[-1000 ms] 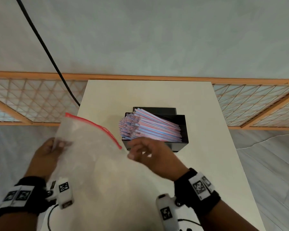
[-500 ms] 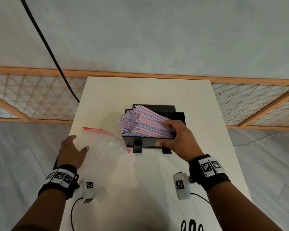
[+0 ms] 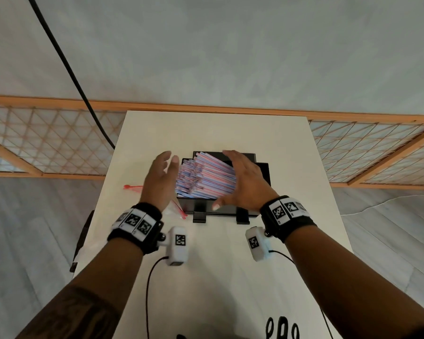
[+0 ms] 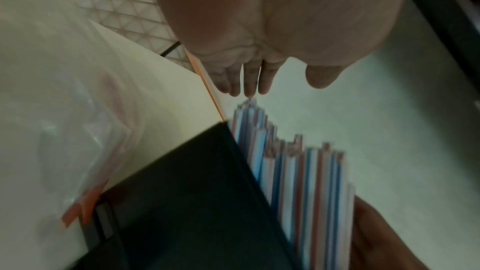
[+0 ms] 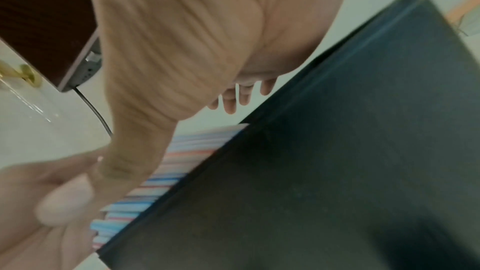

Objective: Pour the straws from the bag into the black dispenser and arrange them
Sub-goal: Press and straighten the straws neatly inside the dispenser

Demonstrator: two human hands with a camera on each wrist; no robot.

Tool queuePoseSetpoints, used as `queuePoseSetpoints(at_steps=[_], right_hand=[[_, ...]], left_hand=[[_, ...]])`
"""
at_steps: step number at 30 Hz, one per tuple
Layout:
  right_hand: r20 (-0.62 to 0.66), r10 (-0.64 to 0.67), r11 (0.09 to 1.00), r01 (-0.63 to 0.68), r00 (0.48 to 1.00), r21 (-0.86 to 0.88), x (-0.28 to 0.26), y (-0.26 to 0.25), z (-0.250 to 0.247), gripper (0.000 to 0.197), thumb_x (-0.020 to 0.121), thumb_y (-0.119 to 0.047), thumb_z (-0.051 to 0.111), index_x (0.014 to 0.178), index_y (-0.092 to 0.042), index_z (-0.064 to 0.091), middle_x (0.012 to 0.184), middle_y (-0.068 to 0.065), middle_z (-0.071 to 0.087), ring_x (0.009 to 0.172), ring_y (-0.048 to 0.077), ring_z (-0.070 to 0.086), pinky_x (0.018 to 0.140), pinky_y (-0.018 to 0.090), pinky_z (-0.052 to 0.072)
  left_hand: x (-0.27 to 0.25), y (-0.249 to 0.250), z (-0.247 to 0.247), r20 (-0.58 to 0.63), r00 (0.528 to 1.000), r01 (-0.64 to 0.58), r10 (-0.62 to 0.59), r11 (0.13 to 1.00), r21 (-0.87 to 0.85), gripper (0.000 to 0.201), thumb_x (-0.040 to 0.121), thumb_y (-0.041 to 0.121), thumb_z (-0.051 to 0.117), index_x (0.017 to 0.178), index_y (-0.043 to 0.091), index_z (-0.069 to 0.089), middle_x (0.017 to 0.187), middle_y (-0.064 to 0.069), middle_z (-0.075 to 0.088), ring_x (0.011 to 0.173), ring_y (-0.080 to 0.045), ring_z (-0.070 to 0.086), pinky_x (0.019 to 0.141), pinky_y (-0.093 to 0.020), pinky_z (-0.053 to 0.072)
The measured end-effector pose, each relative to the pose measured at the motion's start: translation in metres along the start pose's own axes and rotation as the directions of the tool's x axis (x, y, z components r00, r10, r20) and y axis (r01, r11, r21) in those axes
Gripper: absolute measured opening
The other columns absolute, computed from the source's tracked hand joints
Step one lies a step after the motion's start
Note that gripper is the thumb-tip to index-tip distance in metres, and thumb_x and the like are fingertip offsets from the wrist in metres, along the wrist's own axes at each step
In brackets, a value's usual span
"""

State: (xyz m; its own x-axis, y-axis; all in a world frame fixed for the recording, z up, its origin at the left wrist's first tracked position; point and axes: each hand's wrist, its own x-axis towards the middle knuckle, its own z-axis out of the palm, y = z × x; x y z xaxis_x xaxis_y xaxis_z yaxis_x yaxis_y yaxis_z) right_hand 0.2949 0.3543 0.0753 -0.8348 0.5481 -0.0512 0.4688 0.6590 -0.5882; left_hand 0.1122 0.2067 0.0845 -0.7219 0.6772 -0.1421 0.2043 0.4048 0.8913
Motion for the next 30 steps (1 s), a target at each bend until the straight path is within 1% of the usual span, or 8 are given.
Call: queuePoseSetpoints(at_steps=[5, 7, 8, 12, 15, 19, 23, 30], right_hand=[[0.028, 0.0, 0.999, -0.001, 1.0, 0.039, 0.001, 0.0, 0.009, 0.137, 0.051, -0.067, 0.089, 0.158, -0.023, 0.017, 0.159, 0.002, 0.034, 0.144, 0.021, 0.03, 0.124, 0.048, 0.015], [0.006, -0.023, 0.999, 0.022, 1.0, 0.049, 0.001, 0.002, 0.013, 0.135, 0.052, -0.066, 0.09, 0.157, -0.021, 0.019, 0.158, 0.001, 0.036, 0.142, 0.019, 0.032, 0.123, 0.045, 0.016], [-0.002, -0.038, 0.998, 0.038, 0.999, 0.048, 0.001, 0.003, 0.014, 0.133, 0.052, -0.067, 0.089, 0.157, -0.021, 0.02, 0.157, 0.0, 0.037, 0.142, 0.018, 0.034, 0.123, 0.044, 0.016], [0.002, -0.079, 0.996, 0.079, 0.997, 0.045, 0.002, 0.006, 0.017, 0.126, 0.056, -0.067, 0.087, 0.155, -0.022, 0.025, 0.156, -0.001, 0.039, 0.141, 0.015, 0.036, 0.121, 0.041, 0.017], [-0.008, -0.097, 0.994, 0.097, 0.995, 0.049, 0.003, 0.008, 0.019, 0.121, 0.057, -0.068, 0.087, 0.154, -0.023, 0.03, 0.151, -0.001, 0.044, 0.139, 0.016, 0.038, 0.12, 0.044, 0.025], [-0.025, -0.086, 0.995, 0.087, 0.996, 0.046, 0.004, 0.01, 0.02, 0.117, 0.058, -0.067, 0.087, 0.152, -0.02, 0.035, 0.146, 0.0, 0.047, 0.133, 0.019, 0.036, 0.114, 0.047, 0.033], [-0.026, -0.05, 0.998, 0.051, 0.998, 0.04, 0.006, 0.012, 0.022, 0.121, 0.054, -0.078, 0.078, 0.151, -0.02, 0.036, 0.148, 0.002, 0.048, 0.134, 0.021, 0.041, 0.114, 0.051, 0.035], [0.003, -0.025, 1.0, 0.025, 1.0, 0.014, 0.008, 0.015, 0.025, 0.123, 0.05, -0.088, 0.068, 0.149, -0.021, 0.037, 0.145, -0.001, 0.05, 0.13, 0.018, 0.049, 0.112, 0.053, 0.038]], left_hand=[[0.008, 0.007, 0.023, 0.066, 0.998, -0.006, 0.004, 1.0, 0.018, 0.053, 0.102, 0.046, 0.044, 0.149, 0.023, 0.042, 0.148, 0.006, 0.05, 0.131, -0.003, 0.051, 0.102, -0.017, 0.036], [0.006, 0.009, 0.029, 0.077, 0.997, -0.016, 0.015, 1.0, 0.0, 0.045, 0.103, 0.037, 0.047, 0.143, 0.018, 0.047, 0.122, 0.013, 0.062, 0.096, 0.016, 0.064, 0.078, 0.001, 0.04], [0.005, 0.01, 0.031, 0.069, 0.997, -0.034, 0.033, 0.999, 0.01, 0.043, 0.103, 0.035, 0.047, 0.142, 0.017, 0.049, 0.117, 0.012, 0.063, 0.086, 0.015, 0.065, 0.071, 0.002, 0.04], [0.004, 0.003, 0.037, 0.067, 0.984, -0.169, 0.162, 0.978, 0.12, 0.047, 0.102, 0.047, 0.04, 0.14, 0.022, 0.052, 0.138, 0.003, 0.057, 0.119, -0.01, 0.056, 0.1, -0.026, 0.046], [0.001, 0.0, 0.038, 0.085, 0.976, -0.204, 0.199, 0.978, 0.044, 0.06, 0.095, 0.063, 0.032, 0.138, 0.027, 0.053, 0.142, 0.005, 0.055, 0.128, -0.013, 0.055, 0.106, -0.034, 0.047], [0.005, -0.001, 0.041, 0.067, 0.971, -0.232, 0.23, 0.972, 0.03, 0.063, 0.091, 0.063, 0.035, 0.132, 0.023, 0.059, 0.13, 0.005, 0.063, 0.116, -0.011, 0.061, 0.1, -0.029, 0.05], [0.005, -0.005, 0.043, 0.037, 0.971, -0.235, 0.235, 0.972, 0.006, 0.053, 0.091, 0.059, 0.039, 0.123, 0.023, 0.064, 0.121, 0.007, 0.067, 0.109, -0.007, 0.063, 0.087, -0.01, 0.045], [0.004, -0.01, 0.044, -0.005, 0.973, -0.23, 0.23, 0.973, -0.031, 0.034, 0.095, 0.045, 0.047, 0.111, 0.021, 0.066, 0.107, 0.006, 0.069, 0.096, 0.001, 0.063, 0.078, -0.003, 0.044]])
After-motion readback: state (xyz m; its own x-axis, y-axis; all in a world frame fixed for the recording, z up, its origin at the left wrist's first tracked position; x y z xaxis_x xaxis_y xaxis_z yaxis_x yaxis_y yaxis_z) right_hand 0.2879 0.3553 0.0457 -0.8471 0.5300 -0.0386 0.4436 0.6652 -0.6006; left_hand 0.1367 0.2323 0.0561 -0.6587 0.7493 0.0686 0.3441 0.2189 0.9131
